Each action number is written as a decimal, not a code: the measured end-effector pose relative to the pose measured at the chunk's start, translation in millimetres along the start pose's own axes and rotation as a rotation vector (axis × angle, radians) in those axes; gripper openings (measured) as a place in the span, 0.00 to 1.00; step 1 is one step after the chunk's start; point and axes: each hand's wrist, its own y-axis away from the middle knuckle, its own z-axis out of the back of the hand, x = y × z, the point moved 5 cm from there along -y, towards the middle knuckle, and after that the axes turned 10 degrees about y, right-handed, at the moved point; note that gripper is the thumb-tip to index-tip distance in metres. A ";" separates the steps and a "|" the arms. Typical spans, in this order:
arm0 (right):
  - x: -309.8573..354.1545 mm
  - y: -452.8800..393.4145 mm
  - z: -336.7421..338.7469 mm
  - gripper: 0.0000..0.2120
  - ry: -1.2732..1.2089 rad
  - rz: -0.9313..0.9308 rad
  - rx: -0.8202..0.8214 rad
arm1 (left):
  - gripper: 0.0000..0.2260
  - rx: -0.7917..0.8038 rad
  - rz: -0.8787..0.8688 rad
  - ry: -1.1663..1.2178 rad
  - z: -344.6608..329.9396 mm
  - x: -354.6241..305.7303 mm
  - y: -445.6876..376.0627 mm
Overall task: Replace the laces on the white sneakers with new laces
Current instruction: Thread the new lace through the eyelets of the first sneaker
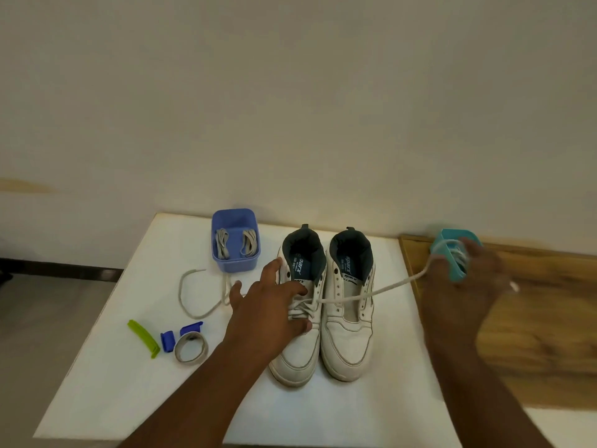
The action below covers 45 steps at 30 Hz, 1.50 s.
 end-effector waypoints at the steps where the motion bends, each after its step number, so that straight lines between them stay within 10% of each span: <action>1: -1.1 9.3 -15.3 0.20 0.180 0.075 0.153 | 0.27 0.004 0.005 0.004 -0.9 0.9 0.6; 6: 15.6 70.0 -64.8 0.20 0.519 0.316 0.727 | 0.28 0.011 0.000 0.007 -3.8 4.6 -0.3; 18: 26.0 84.1 -77.8 0.07 0.599 0.571 0.700 | 0.31 0.008 -0.021 -0.002 -2.6 4.2 -4.5; 25: 41.5 62.4 -58.9 0.03 0.430 0.599 0.386 | 0.31 -0.010 -0.036 -0.023 -2.1 5.1 -4.9; 29: 25.9 84.5 -79.8 0.05 0.573 0.552 0.662 | 0.31 -0.012 -0.038 -0.044 -2.0 3.8 -4.3; 45: 17.2 61.8 -60.8 0.02 0.176 0.218 0.341 | 0.30 -0.017 -0.021 -0.007 1.3 -0.2 -1.2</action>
